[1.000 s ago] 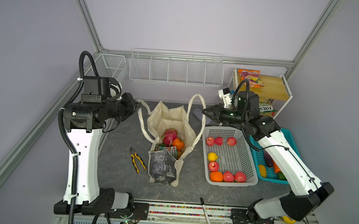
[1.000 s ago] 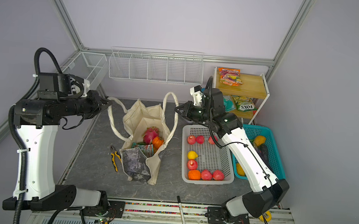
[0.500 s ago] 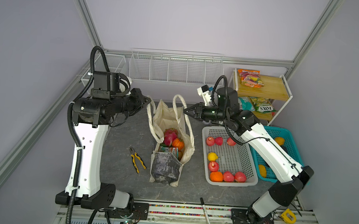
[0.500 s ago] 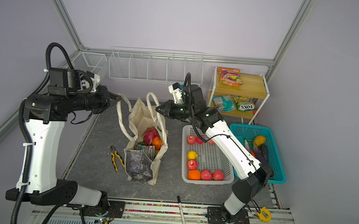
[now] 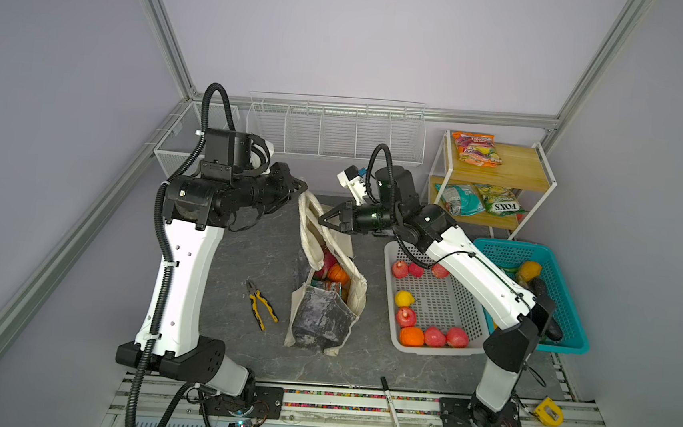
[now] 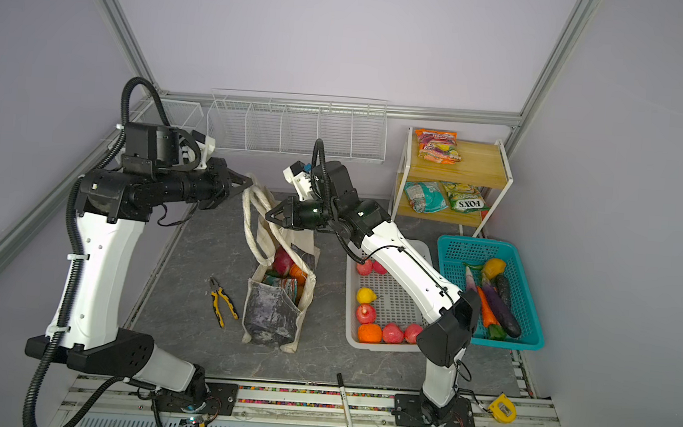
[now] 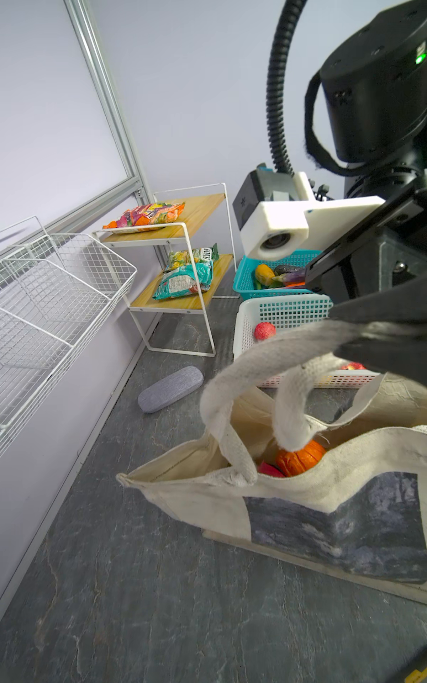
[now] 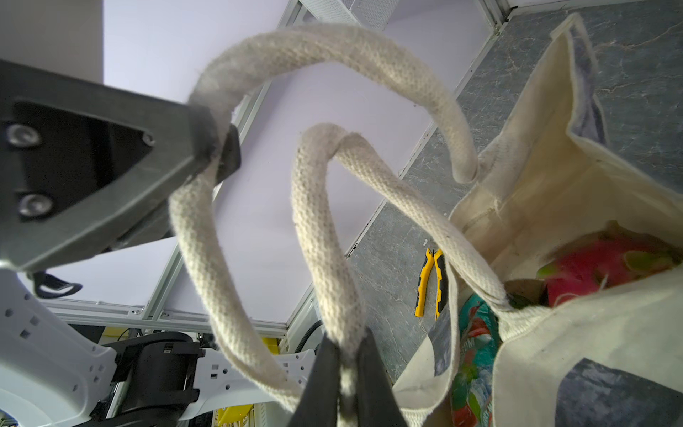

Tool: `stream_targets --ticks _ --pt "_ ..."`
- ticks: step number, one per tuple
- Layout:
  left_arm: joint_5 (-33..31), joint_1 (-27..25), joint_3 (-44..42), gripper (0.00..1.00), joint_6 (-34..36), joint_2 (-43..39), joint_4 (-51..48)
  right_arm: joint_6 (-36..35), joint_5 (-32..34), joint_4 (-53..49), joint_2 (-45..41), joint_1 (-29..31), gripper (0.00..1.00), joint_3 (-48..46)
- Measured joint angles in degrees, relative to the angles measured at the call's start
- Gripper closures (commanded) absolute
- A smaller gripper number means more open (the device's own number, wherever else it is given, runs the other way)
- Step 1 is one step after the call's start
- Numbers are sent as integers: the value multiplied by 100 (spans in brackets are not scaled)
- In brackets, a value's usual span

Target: Place the food into the grocery bag and tie it

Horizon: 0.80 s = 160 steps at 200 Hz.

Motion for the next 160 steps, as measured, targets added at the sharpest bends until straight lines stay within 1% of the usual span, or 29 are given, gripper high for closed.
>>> stream_targets --ticks 60,116,144,160 --pt "11 -310 -140 99 -105 -2 157 -35 -61 -55 260 44 93 385" --pt "46 -348 -343 98 -142 -92 260 111 -15 125 442 -83 93 625" --pt "74 -348 -463 95 -164 -234 267 278 -17 334 472 -234 93 629" --pt "85 -348 -560 90 -186 -297 299 380 -22 431 514 -286 93 645"
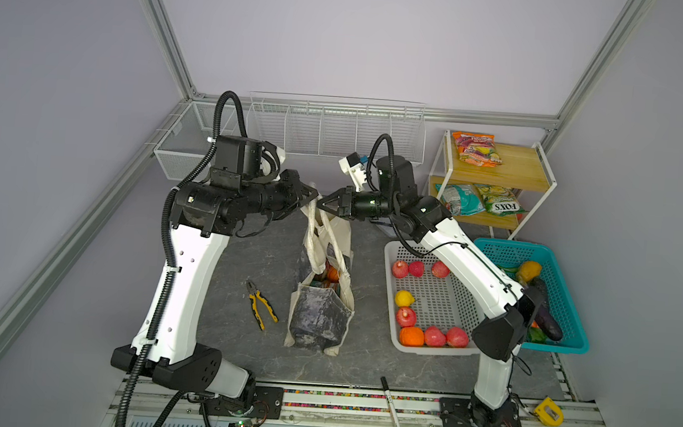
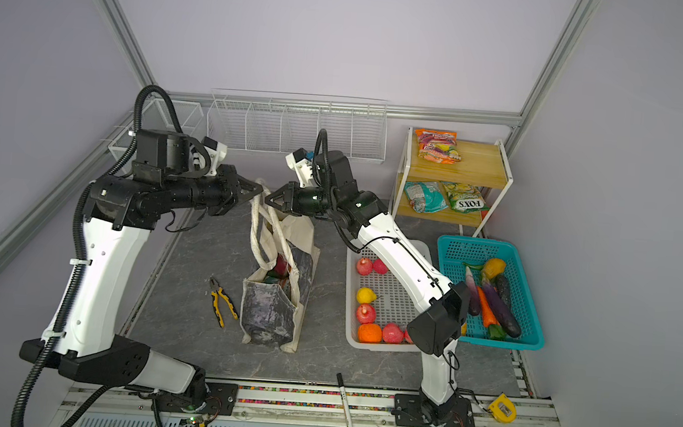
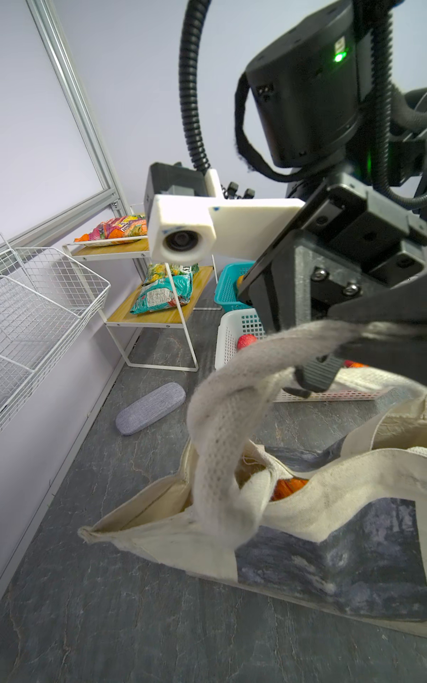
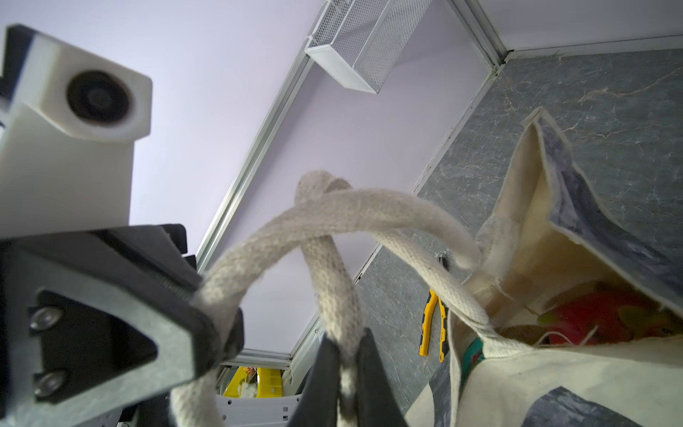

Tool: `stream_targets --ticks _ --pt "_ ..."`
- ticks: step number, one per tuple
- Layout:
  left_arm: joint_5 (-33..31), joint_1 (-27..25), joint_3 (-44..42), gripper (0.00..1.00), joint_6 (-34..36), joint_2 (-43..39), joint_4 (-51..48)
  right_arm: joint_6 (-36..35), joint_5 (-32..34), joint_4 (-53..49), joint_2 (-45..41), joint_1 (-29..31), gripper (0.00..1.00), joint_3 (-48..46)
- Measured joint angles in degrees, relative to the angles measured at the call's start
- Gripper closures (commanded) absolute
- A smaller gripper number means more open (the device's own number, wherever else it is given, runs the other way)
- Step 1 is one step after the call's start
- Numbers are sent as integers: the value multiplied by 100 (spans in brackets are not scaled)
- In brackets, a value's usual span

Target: Place the food into the grocery bag and tie it

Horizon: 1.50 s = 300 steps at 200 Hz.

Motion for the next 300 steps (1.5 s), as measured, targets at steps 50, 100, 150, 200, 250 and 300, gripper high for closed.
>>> stream_targets --ticks 50,100,150,200,250,300 --pt "131 -11 -247 72 -116 -118 146 203 -55 197 310 -37 93 234" --pt "138 -22 -291 44 -199 -201 313 302 -81 251 332 -50 93 258" --pt "-529 -20 -1172 39 -697 -866 778 304 -81 256 332 -48 93 258" --pt "-1147 402 -2909 39 -2087 -1963 2164 319 -81 278 332 -48 93 258" --pt "-1084 437 -3274 36 -2962 -1668 3644 317 -81 284 332 -46 93 245" --pt "-1003 444 -3303 39 -3292 -1270 4330 297 -79 302 256 -44 93 118"
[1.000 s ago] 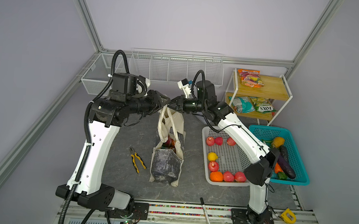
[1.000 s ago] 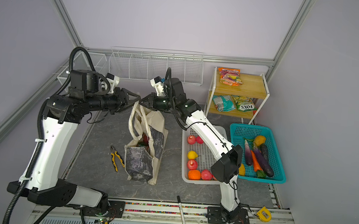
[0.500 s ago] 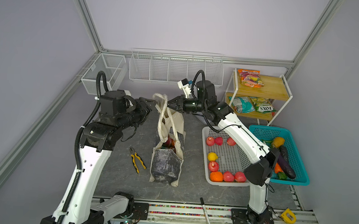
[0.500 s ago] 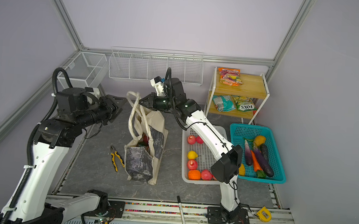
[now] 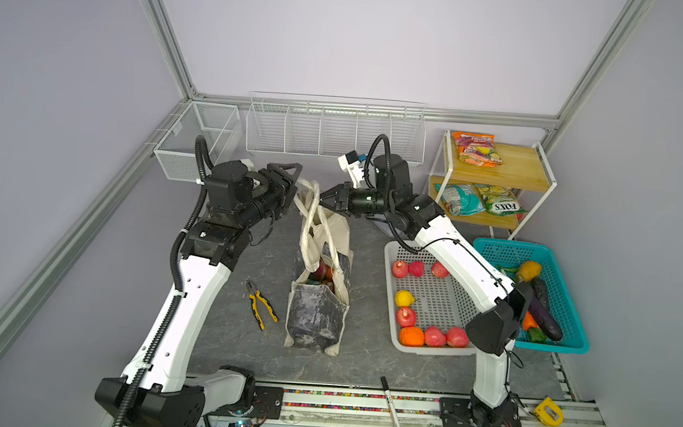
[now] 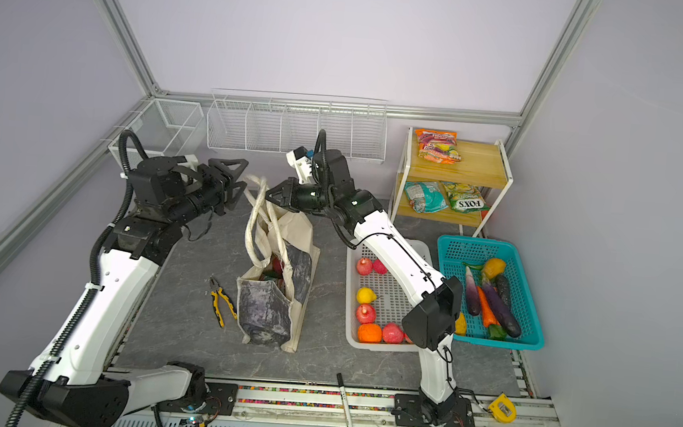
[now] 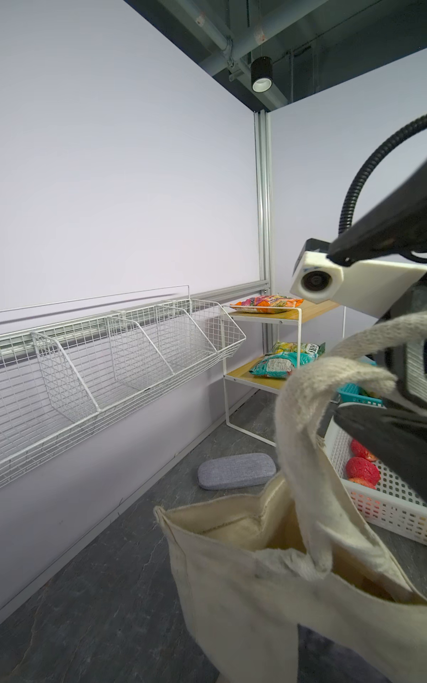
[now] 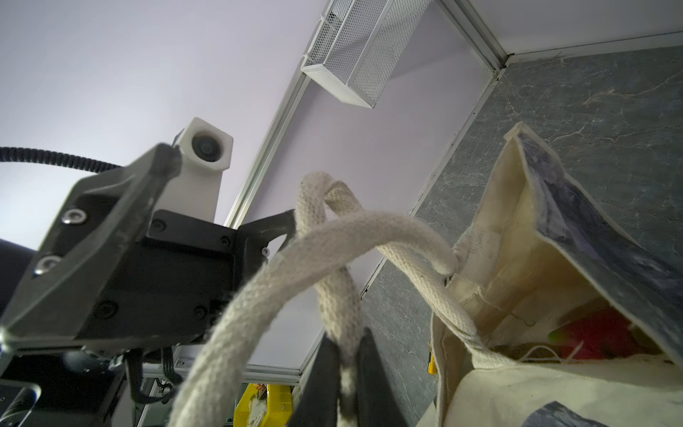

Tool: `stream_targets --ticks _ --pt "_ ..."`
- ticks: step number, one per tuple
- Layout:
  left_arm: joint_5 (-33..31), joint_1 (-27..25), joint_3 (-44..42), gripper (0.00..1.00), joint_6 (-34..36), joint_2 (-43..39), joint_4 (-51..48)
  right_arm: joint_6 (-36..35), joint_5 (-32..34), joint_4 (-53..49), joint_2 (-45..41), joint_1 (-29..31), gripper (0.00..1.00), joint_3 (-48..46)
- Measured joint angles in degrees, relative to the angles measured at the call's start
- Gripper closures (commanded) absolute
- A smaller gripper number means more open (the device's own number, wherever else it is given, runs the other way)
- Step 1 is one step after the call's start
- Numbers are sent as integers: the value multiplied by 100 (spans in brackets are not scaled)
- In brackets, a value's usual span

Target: Place the food into the grocery bag and tie it

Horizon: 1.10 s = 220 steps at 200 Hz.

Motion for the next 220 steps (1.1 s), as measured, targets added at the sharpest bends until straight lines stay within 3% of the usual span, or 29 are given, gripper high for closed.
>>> stream_targets --ticks 51,130,194,220 --pt "203 24 -87 46 -210 223 271 -2 7 -4 -63 13 93 -28" --pt "339 24 -155 74 -341 476 433 -22 20 -7 -70 26 93 -28" --pt "422 24 -160 75 -348 527 525 -48 17 -9 -70 26 93 -28" --pt "490 24 -160 80 -334 577 564 -46 20 -15 -70 26 93 -28"
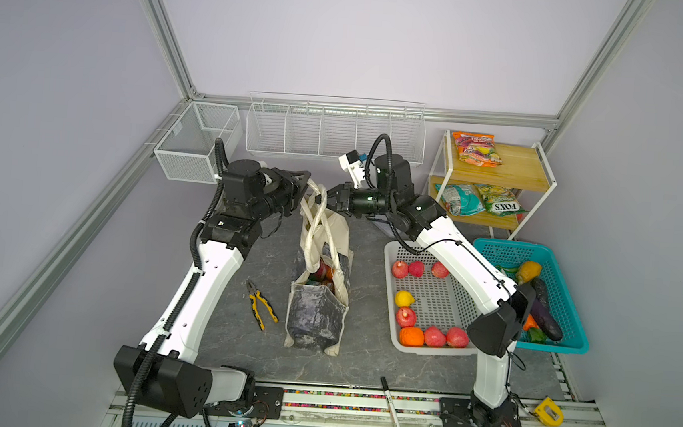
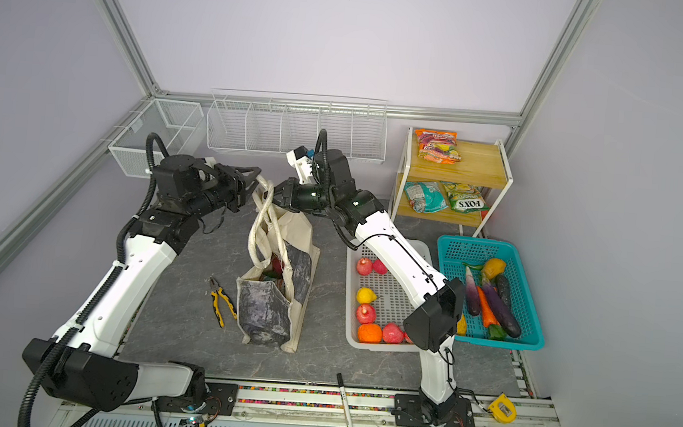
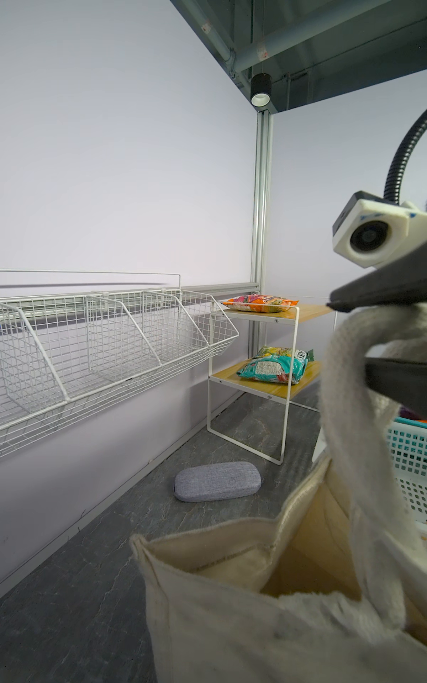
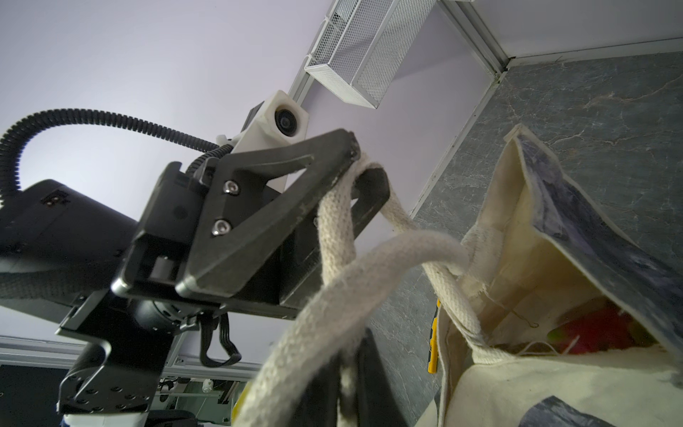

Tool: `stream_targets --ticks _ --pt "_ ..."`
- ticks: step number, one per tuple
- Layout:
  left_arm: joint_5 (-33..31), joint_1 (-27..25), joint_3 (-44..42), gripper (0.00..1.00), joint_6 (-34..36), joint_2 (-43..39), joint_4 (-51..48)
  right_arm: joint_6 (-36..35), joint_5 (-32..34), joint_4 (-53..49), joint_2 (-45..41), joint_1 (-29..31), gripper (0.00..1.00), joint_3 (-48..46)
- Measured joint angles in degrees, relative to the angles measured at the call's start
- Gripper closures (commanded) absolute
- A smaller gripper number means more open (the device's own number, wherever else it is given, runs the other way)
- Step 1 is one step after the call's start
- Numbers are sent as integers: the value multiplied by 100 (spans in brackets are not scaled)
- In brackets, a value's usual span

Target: Place the food into the grocery bag and tie it

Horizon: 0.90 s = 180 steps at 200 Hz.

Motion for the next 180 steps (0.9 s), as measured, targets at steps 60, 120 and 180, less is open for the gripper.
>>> stream_targets --ticks 60,120,180 --pt "205 -7 9 100 133 129 61 -74 4 -291 0 0 93 131" --pt "251 0 9 100 446 98 -188 -262 15 -514 0 0 70 310" --pt "393 0 9 100 876 -199 -857 -345 20 -680 2 0 70 662"
